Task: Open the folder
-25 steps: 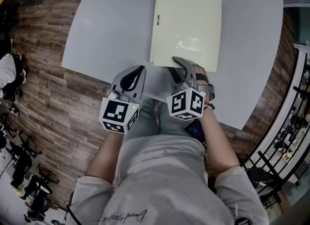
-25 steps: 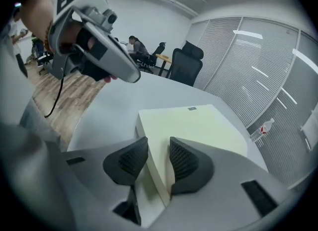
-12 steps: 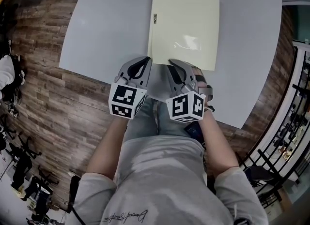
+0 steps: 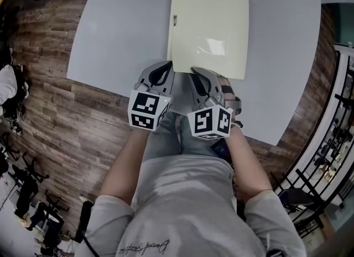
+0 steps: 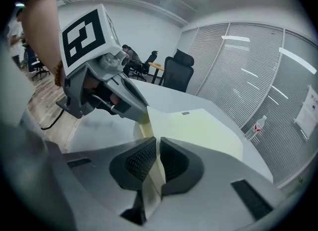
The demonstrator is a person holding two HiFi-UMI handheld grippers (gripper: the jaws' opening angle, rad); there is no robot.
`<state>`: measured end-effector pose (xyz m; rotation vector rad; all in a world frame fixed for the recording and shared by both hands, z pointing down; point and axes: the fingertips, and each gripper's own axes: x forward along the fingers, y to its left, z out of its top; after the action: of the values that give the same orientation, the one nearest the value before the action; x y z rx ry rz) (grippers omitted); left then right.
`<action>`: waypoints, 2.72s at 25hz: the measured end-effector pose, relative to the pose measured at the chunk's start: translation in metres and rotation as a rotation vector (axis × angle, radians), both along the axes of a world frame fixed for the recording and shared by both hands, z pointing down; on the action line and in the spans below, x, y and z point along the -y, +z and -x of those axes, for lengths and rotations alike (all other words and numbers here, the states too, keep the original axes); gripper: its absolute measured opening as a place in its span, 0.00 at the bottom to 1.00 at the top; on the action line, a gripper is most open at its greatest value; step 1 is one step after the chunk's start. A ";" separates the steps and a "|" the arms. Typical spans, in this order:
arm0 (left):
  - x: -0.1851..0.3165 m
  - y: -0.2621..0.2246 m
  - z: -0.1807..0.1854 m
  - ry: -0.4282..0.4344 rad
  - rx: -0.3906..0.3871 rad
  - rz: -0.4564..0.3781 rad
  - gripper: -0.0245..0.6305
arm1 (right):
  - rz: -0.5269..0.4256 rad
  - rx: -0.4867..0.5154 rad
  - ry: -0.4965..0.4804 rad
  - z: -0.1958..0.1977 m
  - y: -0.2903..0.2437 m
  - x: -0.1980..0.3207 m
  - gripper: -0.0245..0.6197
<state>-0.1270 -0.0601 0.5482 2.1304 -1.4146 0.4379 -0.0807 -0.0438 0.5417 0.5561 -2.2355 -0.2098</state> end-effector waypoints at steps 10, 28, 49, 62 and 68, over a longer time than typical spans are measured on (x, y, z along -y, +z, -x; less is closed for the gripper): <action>0.002 0.000 -0.001 -0.014 0.022 0.002 0.05 | -0.013 0.056 0.052 -0.005 -0.023 0.007 0.08; 0.003 0.004 0.000 -0.022 0.070 0.021 0.05 | -0.018 0.221 0.167 -0.027 -0.076 0.023 0.08; 0.005 0.010 0.016 -0.008 0.095 0.042 0.05 | -0.040 0.384 0.531 -0.147 -0.131 0.041 0.08; 0.003 0.008 0.015 -0.018 0.130 0.039 0.05 | 0.008 0.424 0.741 -0.244 -0.112 0.052 0.08; 0.003 0.008 0.015 -0.028 0.137 0.041 0.05 | 0.063 0.469 0.851 -0.289 -0.089 0.063 0.08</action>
<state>-0.1420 -0.0628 0.5564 2.0792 -1.4949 0.6066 0.2088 -0.1067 0.4530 1.5764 -2.1981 0.4689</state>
